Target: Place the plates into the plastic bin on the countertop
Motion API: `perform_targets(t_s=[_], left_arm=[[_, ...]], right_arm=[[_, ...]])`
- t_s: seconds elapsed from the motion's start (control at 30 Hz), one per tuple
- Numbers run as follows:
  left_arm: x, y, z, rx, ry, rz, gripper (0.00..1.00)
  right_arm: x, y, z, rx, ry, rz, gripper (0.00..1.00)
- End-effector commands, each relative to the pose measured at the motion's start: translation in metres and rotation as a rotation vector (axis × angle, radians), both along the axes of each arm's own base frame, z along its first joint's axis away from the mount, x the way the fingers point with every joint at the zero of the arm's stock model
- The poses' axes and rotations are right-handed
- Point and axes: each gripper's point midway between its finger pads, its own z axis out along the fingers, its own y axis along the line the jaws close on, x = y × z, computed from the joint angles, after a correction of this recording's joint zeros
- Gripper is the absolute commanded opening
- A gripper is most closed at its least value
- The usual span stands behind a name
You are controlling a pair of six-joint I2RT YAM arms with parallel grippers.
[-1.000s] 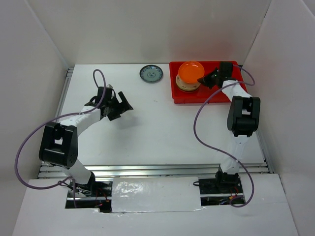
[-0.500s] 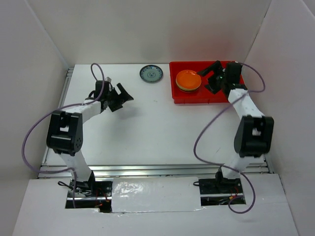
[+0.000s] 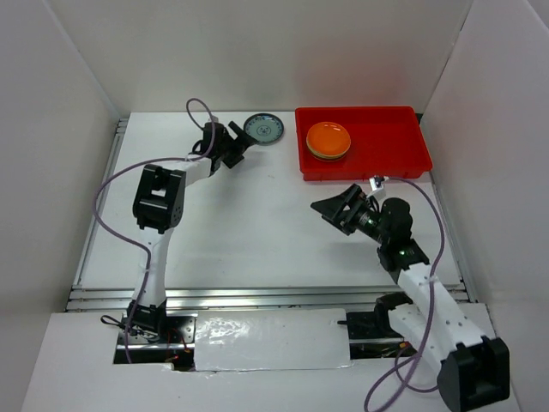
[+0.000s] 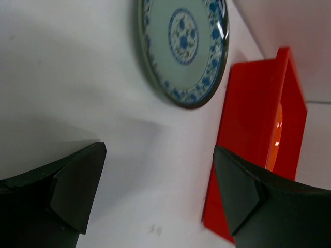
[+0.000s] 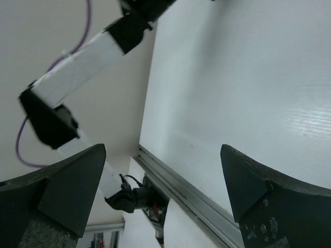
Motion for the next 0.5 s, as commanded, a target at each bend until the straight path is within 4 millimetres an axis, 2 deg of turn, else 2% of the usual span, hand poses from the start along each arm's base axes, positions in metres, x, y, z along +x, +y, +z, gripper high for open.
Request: perform_targets(t_s=[0.0, 0.03, 0.07, 0.1, 0.13, 0.17, 0.23, 0.37, 0.4, 0.47], left_arm=[[0.023, -0.001, -0.027, 0.054, 0.048, 0.129, 0.99], [0.025, -0.005, -0.037, 0.037, 0.079, 0.143, 0.99], [0.029, -0.005, -0.055, 0.034, 0.122, 0.157, 0.99], [0.03, -0.004, -0.064, 0.02, 0.147, 0.177, 0.99], [0.029, -0.005, -0.081, -0.013, 0.187, 0.208, 0.99], [0.028, -0.003, -0.087, -0.029, 0.2, 0.228, 0.99], [0.029, 0.002, -0.099, -0.05, 0.217, 0.293, 0.99], [0.039, 0.001, -0.104, -0.041, 0.221, 0.357, 0.99], [0.039, 0.003, -0.11, -0.033, 0.238, 0.381, 0.95], [0.041, 0.0, -0.109, -0.042, 0.229, 0.393, 0.91]], right_arm=[[-0.021, -0.002, 0.042, 0.052, -0.134, -0.046, 1.0], [-0.026, -0.004, 0.043, 0.066, -0.142, -0.058, 1.0], [-0.03, -0.005, 0.037, 0.088, -0.128, -0.069, 1.0], [-0.036, -0.009, 0.048, 0.115, -0.166, -0.088, 1.0], [-0.04, -0.01, 0.05, 0.129, -0.171, -0.09, 1.0], [-0.047, -0.012, 0.06, 0.151, -0.205, -0.092, 1.0], [-0.054, -0.014, 0.069, 0.153, -0.226, -0.095, 1.0], [-0.062, -0.016, 0.083, 0.139, -0.252, -0.088, 1.0], [-0.063, -0.015, 0.085, 0.137, -0.258, -0.078, 1.0], [-0.067, -0.012, 0.084, 0.131, -0.246, -0.057, 1.0]])
